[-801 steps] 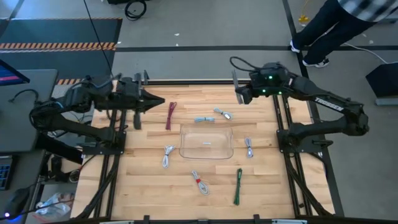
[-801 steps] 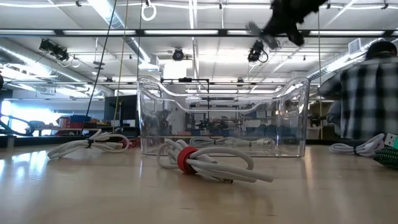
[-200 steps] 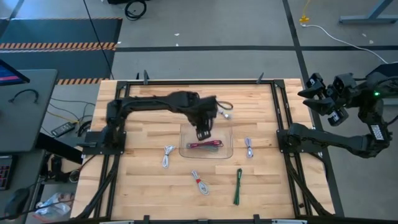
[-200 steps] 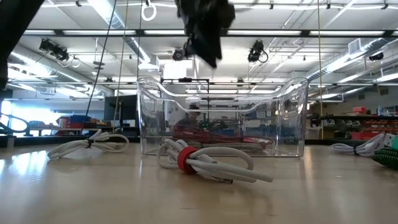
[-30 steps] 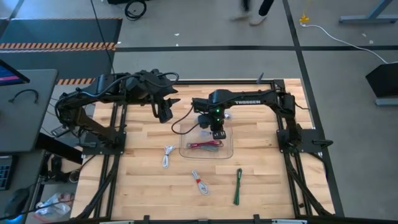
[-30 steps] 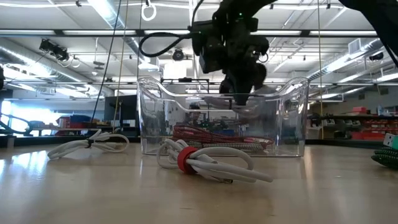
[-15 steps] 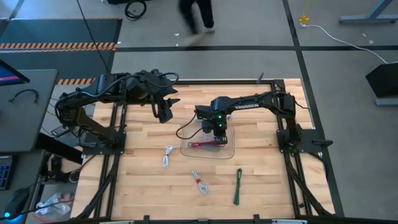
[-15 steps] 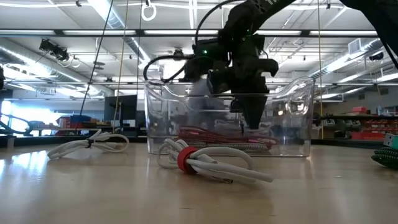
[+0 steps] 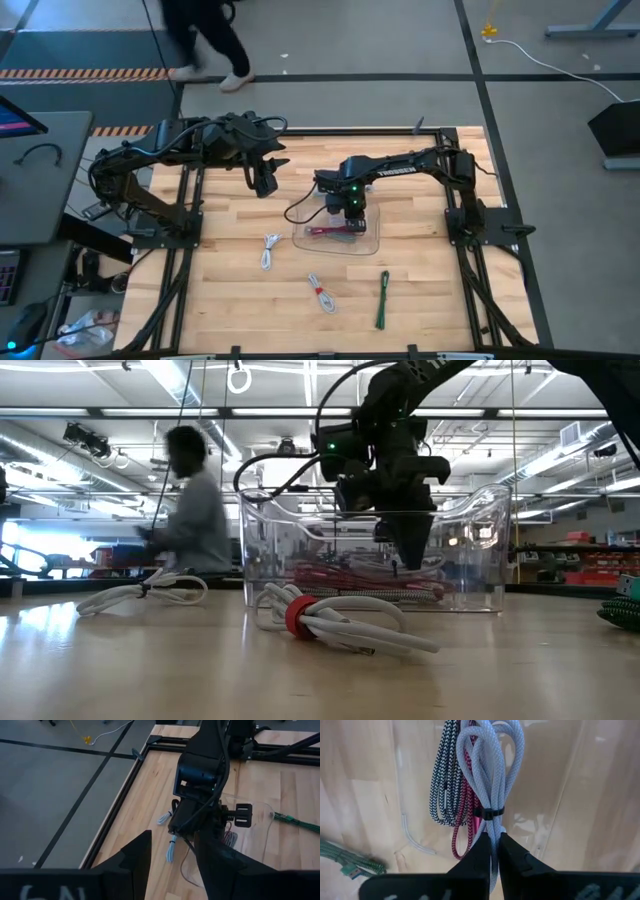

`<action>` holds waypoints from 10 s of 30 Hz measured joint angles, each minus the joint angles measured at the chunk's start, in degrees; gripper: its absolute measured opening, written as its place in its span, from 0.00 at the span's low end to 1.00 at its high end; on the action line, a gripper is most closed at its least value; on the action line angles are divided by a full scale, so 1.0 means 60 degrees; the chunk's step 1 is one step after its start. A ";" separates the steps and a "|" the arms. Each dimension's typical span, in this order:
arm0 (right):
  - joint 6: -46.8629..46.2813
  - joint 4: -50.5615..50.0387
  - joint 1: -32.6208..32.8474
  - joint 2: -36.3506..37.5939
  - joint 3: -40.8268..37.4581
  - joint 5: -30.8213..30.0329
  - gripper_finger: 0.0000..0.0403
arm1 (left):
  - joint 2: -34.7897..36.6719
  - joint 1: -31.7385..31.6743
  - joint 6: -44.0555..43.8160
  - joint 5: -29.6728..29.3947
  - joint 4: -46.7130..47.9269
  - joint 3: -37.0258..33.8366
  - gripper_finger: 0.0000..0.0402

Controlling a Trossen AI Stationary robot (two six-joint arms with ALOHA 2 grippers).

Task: Pick and place USB-C Cables
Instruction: Put the purple charger cable into the transparent bin, then put the left white charger cable into the transparent bin

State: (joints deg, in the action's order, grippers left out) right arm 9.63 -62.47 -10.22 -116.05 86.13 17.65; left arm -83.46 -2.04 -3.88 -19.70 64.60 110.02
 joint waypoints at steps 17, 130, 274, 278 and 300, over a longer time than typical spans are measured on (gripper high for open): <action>-0.0577 -0.0466 0.0267 0.0382 0.0692 0.0008 0.37 | 0.0000 0.0004 0.0004 -0.0002 0.0021 0.0000 0.39; 0.0645 -0.2821 -0.2696 0.5217 0.6914 -0.2428 0.36 | -0.2965 0.3896 -1.6782 0.1712 -0.2641 -0.8368 0.32; -0.0420 -0.2217 -0.2685 0.5217 0.6914 -0.1960 0.34 | -0.1388 -0.0993 -0.0412 0.2331 0.0710 -0.1149 0.01; -0.0934 -0.1755 -0.2685 0.5217 0.6914 -0.1960 0.34 | -0.2002 -0.1487 0.1436 0.3774 0.0614 -0.1155 0.01; -0.2084 -0.0519 -0.2685 0.5220 0.6918 -0.2036 0.34 | -0.5678 -0.1482 0.4653 0.6758 -0.1861 -0.1158 0.01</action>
State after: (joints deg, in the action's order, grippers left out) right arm -2.87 -65.58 -26.33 -84.73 127.63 5.43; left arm -117.53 -10.94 24.04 20.84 53.43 103.07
